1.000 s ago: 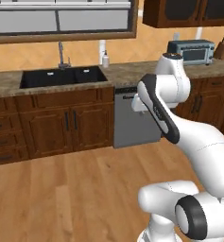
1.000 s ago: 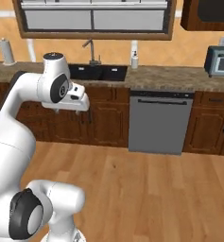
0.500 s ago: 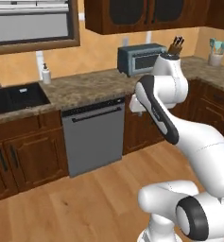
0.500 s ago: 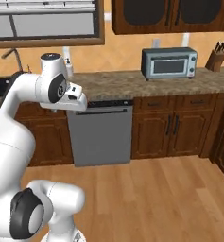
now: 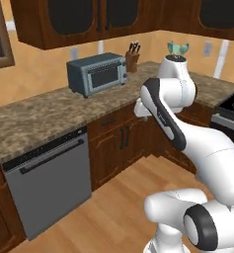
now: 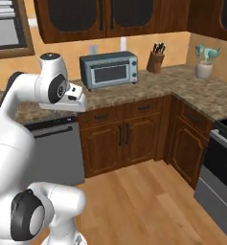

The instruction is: Gather all objects into one cabinet and sort the glasses and bowls to opposite sides.

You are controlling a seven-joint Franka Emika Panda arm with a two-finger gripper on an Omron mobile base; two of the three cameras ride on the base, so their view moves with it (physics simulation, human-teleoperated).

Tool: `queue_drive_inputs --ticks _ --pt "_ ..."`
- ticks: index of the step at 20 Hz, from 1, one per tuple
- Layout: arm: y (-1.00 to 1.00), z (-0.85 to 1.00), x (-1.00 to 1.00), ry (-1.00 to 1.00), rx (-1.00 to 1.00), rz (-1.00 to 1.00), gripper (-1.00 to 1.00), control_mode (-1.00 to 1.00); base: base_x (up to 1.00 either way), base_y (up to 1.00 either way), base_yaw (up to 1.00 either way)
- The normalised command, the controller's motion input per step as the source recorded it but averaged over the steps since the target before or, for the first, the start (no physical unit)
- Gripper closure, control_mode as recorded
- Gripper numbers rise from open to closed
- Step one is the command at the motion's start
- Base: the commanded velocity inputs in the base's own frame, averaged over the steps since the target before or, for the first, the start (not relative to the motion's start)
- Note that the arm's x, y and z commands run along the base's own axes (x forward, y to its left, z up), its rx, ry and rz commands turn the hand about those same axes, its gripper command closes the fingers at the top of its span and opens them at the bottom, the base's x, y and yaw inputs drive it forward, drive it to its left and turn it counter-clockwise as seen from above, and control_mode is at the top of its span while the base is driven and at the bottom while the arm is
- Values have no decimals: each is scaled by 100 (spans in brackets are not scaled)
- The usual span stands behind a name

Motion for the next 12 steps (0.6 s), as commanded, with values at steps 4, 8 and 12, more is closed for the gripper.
queue_drive_inputs --ticks 4,8,12 --pt "0 0 0 0 0 0 -100 100 88 -7 -42" --pt "0 0 0 0 0 0 -100 100 100 -12 -30" --pt "0 0 0 0 0 0 -100 100 99 -34 -22"
